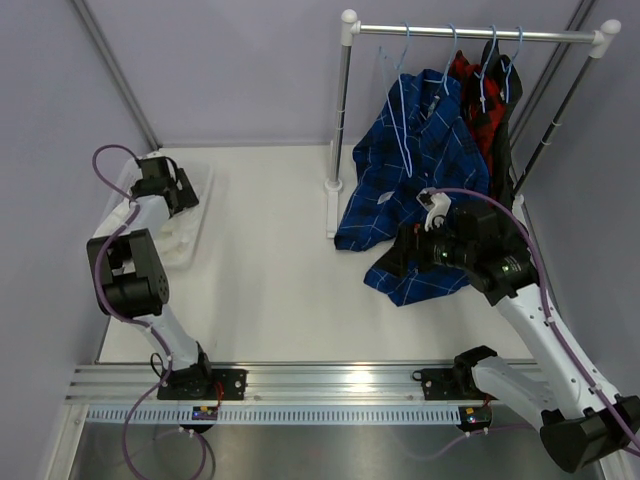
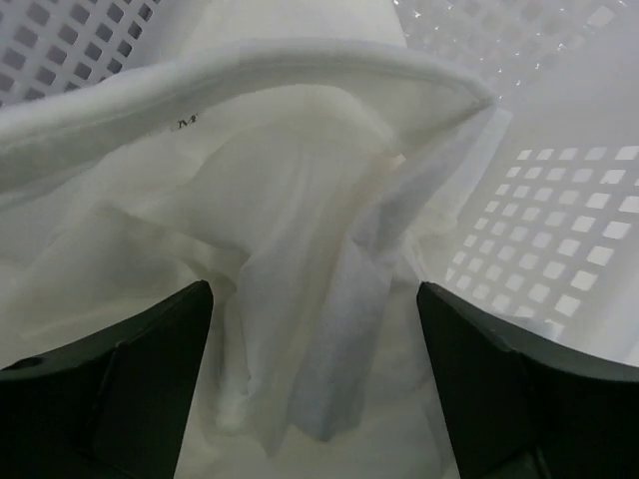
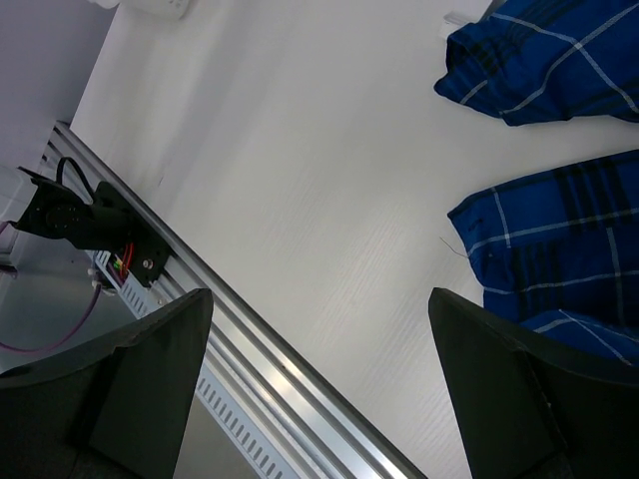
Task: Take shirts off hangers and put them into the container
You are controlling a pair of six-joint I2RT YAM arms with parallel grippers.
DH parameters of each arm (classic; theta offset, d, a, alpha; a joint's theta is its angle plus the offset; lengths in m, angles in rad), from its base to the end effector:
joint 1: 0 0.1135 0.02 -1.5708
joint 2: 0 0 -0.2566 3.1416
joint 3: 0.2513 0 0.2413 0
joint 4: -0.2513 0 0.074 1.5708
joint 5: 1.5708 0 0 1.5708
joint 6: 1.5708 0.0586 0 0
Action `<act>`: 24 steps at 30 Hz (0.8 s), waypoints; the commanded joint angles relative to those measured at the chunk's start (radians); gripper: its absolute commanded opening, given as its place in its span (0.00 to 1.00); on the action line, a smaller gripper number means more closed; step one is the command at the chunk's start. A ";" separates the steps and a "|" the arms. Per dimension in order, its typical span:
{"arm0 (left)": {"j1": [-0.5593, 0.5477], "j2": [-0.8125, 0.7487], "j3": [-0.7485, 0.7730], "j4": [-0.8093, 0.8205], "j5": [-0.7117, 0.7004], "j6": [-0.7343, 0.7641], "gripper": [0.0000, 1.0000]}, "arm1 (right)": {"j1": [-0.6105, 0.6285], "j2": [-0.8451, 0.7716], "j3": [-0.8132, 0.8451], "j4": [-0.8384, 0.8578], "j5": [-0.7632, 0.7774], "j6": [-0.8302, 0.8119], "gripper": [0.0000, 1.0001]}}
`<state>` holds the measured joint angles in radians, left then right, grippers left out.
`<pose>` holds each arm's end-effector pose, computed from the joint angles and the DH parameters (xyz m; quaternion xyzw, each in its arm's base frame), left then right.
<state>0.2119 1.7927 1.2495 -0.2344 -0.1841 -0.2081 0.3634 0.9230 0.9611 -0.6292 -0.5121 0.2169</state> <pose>0.3901 0.0949 0.2020 -0.2262 0.8909 0.0855 0.3845 0.1770 0.0980 0.3173 -0.1813 0.8426 0.3444 0.3722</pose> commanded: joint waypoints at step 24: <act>-0.534 -0.828 -0.035 -0.218 -0.043 0.017 0.99 | -0.001 -0.180 0.271 -0.107 0.271 -0.079 1.00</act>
<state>-0.2665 1.0687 1.2030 -0.4320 -0.1684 -0.1585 0.3634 0.7895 1.1484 -0.7238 -0.3496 0.1600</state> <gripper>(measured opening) 0.988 0.993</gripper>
